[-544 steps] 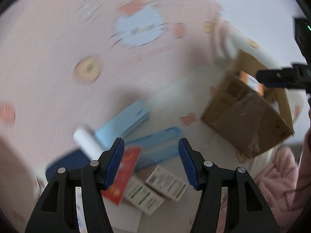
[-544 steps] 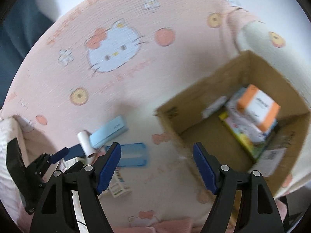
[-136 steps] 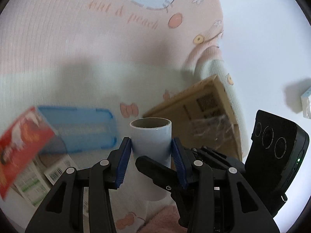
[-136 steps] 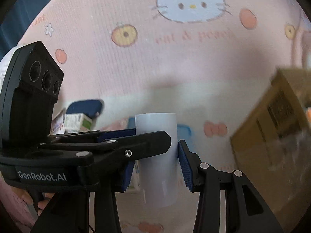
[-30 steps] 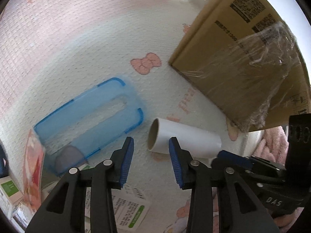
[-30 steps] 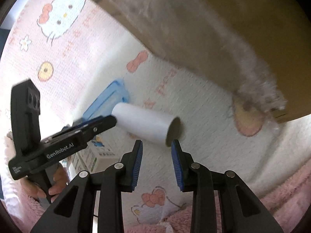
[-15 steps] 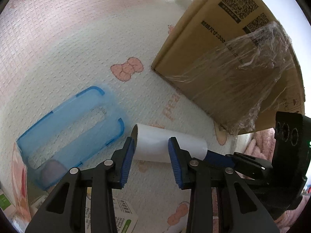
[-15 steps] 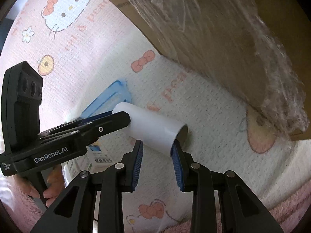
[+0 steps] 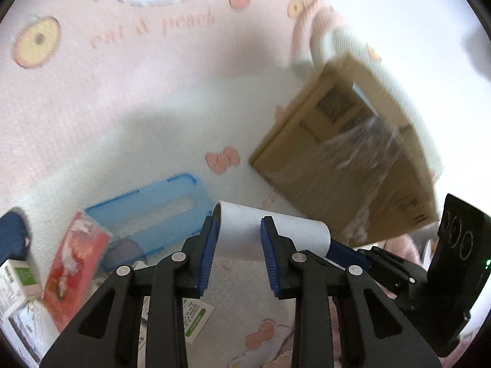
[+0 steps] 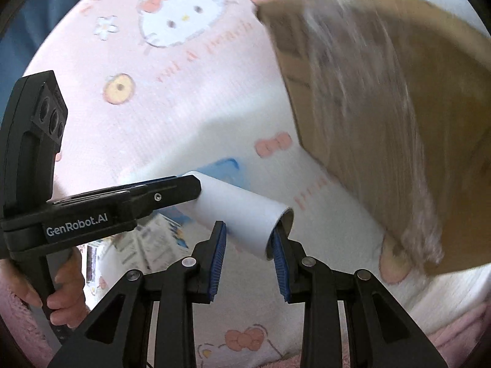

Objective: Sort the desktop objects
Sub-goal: 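Carry the paper roll with the left gripper over the box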

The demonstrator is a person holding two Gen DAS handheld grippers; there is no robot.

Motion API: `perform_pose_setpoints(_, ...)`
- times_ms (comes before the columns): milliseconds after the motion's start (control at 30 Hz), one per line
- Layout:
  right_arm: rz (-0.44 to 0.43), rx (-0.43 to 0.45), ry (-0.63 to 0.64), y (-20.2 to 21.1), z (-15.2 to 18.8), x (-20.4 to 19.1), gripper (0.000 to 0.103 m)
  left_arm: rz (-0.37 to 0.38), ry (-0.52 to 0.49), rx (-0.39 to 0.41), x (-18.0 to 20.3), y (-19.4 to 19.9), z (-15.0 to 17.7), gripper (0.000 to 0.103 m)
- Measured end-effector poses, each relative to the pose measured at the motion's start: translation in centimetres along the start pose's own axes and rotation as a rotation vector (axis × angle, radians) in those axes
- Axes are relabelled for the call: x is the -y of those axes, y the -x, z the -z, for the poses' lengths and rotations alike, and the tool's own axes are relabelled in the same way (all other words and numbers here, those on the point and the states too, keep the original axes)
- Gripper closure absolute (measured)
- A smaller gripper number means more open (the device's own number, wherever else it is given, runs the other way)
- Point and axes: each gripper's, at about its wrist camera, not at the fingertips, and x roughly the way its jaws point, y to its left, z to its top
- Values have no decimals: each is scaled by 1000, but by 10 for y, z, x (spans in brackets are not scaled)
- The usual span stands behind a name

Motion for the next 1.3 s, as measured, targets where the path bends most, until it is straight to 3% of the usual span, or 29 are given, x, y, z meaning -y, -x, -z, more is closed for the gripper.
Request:
perform_pose_setpoints(167,-5,95,76,31,-21,-14,76,17,0,98,17,36,-16,71)
perform_pose_setpoints(333,11,178,53,66,-46,-7,76,41,-58,193,50,62,-41,71)
perform_pose_setpoints(633,90,292,23,110,-94,30,76,77,-158,250,127,46,-98,71)
perform_pose_setpoints(767,128,305,-20,121,-112,65,76,117,-182,219,158,21,-119,71)
perform_pose_setpoints(967,177,281,-97,129,-132,125,76,158,-228,71,209,-41,-161,71)
perform_pose_setpoints(1300,218,200,-253,118,-171,232,76,165,-311,-53,273,-136,-203,71)
